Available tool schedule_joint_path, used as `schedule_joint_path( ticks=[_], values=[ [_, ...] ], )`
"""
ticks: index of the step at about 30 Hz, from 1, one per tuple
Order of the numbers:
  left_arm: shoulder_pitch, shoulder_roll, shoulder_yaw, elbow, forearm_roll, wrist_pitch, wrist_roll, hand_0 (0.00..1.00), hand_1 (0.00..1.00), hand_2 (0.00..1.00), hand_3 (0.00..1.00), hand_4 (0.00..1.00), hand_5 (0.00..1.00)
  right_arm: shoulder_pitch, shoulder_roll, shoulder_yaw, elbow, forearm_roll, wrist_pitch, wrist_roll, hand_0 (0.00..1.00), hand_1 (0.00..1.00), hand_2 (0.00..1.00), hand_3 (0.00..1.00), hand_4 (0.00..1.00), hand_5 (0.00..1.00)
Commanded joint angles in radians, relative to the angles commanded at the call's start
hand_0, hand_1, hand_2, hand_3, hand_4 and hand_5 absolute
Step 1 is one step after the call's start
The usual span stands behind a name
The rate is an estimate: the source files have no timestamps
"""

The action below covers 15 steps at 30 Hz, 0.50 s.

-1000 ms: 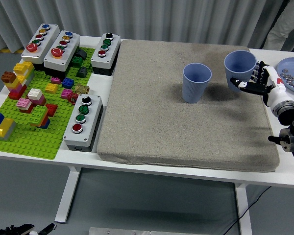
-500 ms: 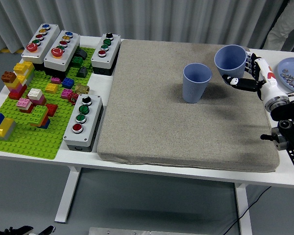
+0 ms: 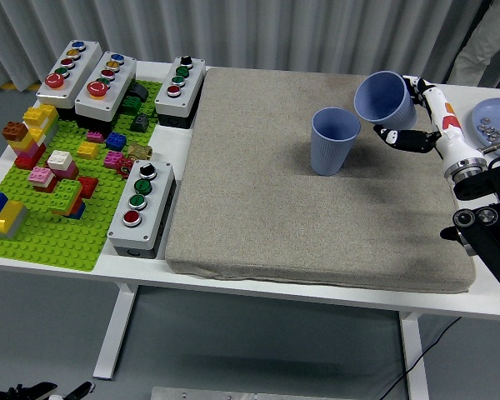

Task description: Pick cup pour cup place

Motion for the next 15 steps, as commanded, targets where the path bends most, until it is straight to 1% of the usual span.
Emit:
schedule_joint_path(
  ticks=[5, 15],
  values=[
    [-0.002, 0.001, 0.0, 0.0, 0.0, 0.0, 0.0, 0.771, 0.764, 0.829, 0.683, 0.511, 0.998, 0.013, 0.008, -0.026, -0.002, -0.057, -0.009, 0.005, 0.839, 0.754, 0.619, 0.659, 0.791, 0.148],
    [-0.002, 0.002, -0.002, 0.0, 0.001, 0.0, 0.001, 0.771, 0.764, 0.829, 0.683, 0.511, 0.998, 0.026, 0.009, -0.026, -0.003, -0.105, -0.019, 0.011, 0.838, 0.756, 0.618, 0.655, 0.788, 0.145]
  ],
)
